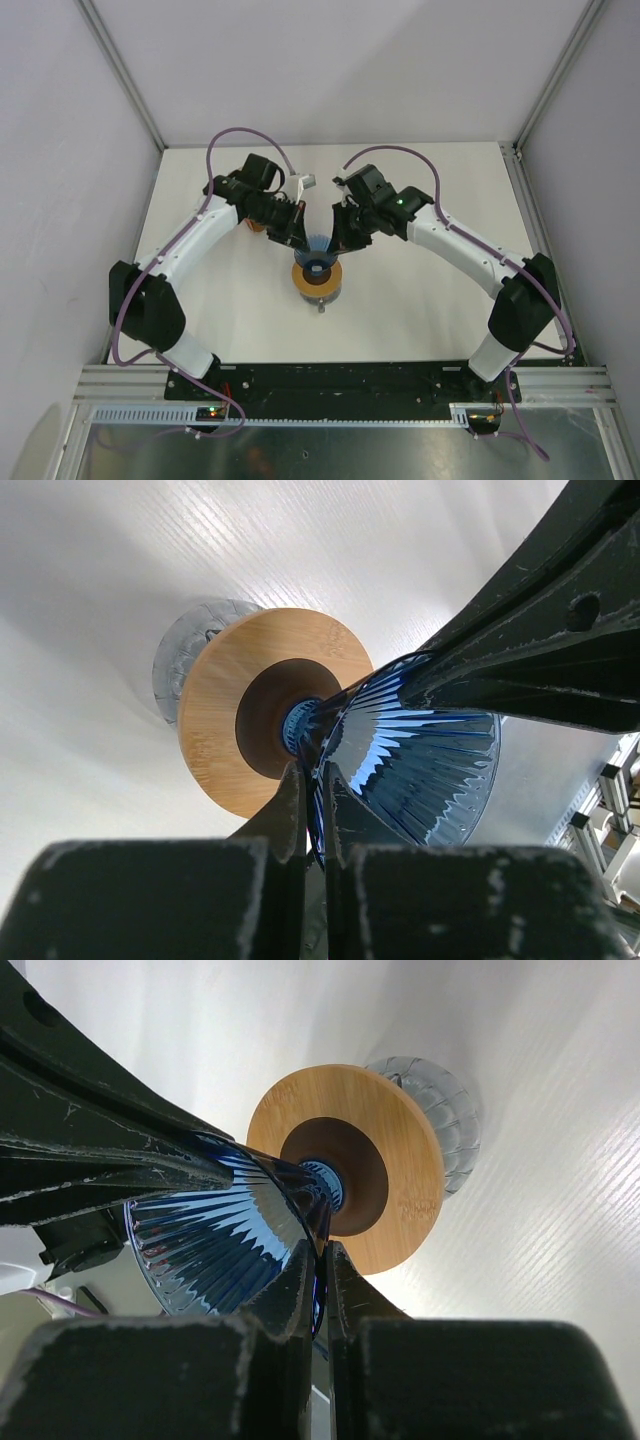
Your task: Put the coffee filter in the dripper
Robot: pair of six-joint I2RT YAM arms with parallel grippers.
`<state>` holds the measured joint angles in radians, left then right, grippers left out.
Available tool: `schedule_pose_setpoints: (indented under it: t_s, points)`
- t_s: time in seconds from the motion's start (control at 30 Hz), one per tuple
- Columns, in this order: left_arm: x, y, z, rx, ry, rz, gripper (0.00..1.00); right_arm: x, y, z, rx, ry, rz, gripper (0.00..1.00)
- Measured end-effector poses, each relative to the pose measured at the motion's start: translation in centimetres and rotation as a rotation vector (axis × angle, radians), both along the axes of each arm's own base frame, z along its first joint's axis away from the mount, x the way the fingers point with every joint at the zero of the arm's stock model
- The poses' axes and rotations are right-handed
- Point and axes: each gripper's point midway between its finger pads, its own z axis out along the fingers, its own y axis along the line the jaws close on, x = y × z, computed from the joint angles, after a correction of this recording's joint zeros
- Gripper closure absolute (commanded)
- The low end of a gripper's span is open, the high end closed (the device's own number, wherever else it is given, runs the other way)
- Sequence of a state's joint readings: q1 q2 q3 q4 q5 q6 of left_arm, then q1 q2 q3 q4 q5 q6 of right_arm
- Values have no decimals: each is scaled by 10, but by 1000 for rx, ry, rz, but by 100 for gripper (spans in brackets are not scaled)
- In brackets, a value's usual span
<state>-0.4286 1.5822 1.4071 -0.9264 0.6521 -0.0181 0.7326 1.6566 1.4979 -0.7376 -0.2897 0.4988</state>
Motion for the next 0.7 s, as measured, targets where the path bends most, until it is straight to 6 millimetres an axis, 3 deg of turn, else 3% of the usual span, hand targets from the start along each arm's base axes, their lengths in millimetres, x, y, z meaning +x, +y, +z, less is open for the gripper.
schedule_pose_setpoints:
  t_s: [0.7]
  points:
    - [1, -2, 4, -16, 0, 0, 100, -2, -2, 5, 3, -26, -21, 100]
